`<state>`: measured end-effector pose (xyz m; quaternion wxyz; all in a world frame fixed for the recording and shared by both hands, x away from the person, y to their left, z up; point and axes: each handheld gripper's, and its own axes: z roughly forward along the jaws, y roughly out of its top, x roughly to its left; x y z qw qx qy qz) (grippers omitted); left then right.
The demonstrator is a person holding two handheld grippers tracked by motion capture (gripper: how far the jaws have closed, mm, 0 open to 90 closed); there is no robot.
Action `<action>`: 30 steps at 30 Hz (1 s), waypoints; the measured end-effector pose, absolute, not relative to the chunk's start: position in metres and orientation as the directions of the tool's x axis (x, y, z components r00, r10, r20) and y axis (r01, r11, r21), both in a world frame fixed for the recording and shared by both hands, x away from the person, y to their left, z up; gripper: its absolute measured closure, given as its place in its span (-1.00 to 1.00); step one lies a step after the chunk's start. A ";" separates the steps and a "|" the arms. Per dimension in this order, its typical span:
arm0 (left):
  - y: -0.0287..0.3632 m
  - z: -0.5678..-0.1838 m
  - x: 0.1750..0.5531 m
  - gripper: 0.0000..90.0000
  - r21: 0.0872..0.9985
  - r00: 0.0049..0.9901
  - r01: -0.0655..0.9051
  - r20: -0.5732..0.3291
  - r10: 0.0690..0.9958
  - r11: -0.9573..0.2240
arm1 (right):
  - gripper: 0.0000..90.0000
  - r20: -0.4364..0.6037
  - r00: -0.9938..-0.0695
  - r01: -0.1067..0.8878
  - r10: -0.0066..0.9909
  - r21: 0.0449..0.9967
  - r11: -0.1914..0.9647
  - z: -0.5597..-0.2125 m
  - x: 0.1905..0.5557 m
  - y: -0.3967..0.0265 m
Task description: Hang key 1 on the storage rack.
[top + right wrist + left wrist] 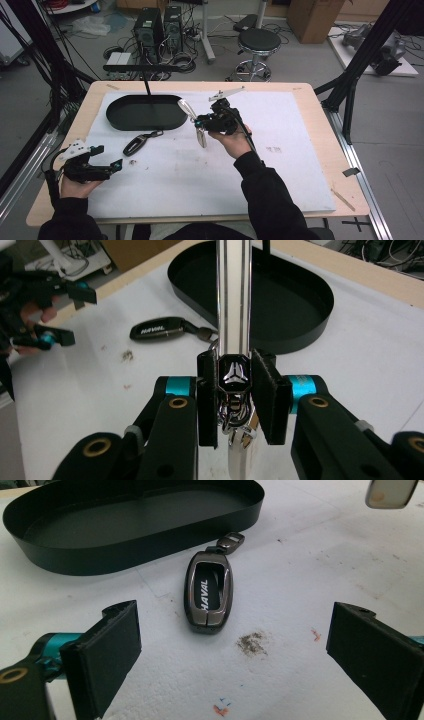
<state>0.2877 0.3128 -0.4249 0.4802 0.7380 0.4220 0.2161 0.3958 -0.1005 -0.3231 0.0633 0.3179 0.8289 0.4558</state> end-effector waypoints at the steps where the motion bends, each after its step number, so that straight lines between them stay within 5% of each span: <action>1: 0.313 -0.425 0.288 -0.83 0.892 0.551 0.415 -0.087 0.830 -0.182 | 0.65 0.184 -0.788 0.470 0.588 0.797 0.380 -0.322 0.397 -0.100; 30: 0.316 -0.425 0.290 -0.83 0.901 0.553 0.404 -0.104 0.827 -0.157 | 0.65 0.198 -0.761 0.463 0.617 0.833 0.304 -0.286 0.451 -0.053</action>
